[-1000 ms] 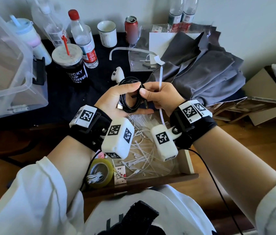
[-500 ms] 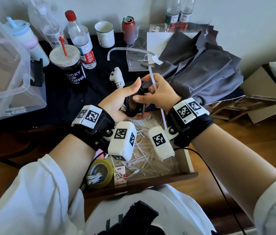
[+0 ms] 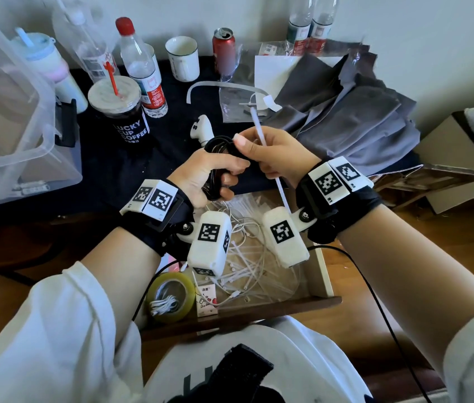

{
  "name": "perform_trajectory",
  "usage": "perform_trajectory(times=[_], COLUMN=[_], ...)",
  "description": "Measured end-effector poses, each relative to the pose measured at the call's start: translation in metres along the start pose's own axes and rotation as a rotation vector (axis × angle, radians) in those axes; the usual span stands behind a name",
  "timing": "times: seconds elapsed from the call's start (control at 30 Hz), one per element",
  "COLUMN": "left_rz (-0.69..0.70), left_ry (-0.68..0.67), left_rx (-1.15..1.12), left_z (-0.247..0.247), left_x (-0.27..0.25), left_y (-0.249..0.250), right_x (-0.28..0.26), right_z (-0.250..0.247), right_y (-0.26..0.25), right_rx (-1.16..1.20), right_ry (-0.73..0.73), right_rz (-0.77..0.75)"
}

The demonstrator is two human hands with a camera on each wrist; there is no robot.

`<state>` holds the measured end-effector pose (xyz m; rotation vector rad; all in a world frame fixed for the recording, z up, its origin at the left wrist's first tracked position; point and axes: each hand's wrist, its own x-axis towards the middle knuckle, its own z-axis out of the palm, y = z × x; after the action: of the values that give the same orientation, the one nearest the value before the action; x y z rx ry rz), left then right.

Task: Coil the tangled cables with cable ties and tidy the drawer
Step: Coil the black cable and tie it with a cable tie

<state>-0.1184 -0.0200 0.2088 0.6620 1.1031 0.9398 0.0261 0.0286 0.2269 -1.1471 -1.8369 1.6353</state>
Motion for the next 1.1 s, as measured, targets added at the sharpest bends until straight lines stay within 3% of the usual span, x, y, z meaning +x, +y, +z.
perform_trajectory(times=[0.17, 0.33, 0.6, 0.87, 1.1], left_rz=[0.103, 0.099, 0.082, 0.020, -0.118], left_ry=[0.014, 0.030, 0.023, -0.156, -0.112], left_rx=[0.188, 0.377, 0.370, 0.147, 0.369], left_z=[0.007, 0.021, 0.021, 0.007, 0.012], left_x=[0.000, -0.004, -0.004, -0.008, -0.015], left_y=[-0.001, -0.001, 0.000, -0.004, -0.004], right_x=[0.003, 0.006, 0.011, 0.004, 0.008], right_z=[0.005, 0.012, 0.017, 0.013, 0.009], right_y=[-0.007, -0.009, 0.003, 0.003, 0.004], right_rx=[-0.179, -0.430, -0.225, -0.011, -0.169], right_ry=[-0.085, -0.067, 0.024, 0.072, 0.091], right_rz=[0.039, -0.001, -0.048, -0.019, -0.078])
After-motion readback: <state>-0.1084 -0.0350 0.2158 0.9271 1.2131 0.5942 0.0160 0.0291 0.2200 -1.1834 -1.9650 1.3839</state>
